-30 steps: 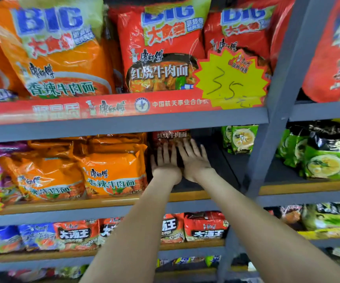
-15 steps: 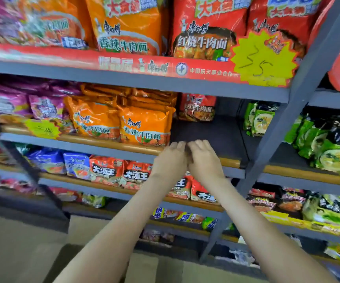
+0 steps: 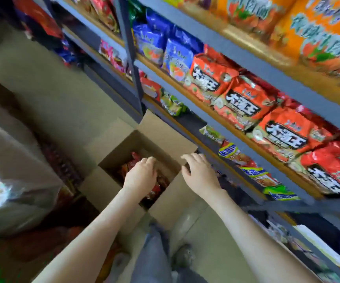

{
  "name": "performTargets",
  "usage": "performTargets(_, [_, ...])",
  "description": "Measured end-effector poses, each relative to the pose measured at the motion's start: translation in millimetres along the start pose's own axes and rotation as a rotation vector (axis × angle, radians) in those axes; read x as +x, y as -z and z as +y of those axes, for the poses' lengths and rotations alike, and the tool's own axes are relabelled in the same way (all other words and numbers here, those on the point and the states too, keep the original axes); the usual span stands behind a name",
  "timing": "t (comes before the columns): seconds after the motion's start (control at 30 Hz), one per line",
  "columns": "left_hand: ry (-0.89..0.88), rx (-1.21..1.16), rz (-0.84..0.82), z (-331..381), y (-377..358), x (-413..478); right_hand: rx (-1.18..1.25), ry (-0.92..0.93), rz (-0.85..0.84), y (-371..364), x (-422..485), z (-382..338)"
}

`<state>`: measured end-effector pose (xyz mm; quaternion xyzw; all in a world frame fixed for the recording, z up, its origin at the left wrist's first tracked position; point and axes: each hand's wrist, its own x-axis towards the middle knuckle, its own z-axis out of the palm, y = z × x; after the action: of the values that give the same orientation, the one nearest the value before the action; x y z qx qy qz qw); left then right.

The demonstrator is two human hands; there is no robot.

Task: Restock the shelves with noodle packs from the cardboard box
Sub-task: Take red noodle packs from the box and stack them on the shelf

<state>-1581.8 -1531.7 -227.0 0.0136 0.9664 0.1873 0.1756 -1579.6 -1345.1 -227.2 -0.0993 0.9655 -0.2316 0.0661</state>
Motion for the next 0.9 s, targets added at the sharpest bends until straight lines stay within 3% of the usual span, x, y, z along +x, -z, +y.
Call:
performTargets(0.2, [0.264, -0.019, -0.152, -116.0, -62.1, 51.1, -0.034, -0.112, -0.388, -126.2, 75.0, 2.2])
performTargets(0.43, [0.372, -0.093, -0.255, -190.1, -191.7, 119.3, -0.077, -0.293, -0.714, -298.2, 130.1, 64.6])
performTargets(0.67, [0.415, -0.077, -0.391, -230.0, -341.8, 179.8, -0.054, -0.325, -0.789, -458.7, 165.9, 146.3])
performTargets(0.9, [0.466, -0.028, -0.481, -260.1, -438.4, 210.3, -0.257, -0.412, -0.978, -591.9, 196.6, 175.1])
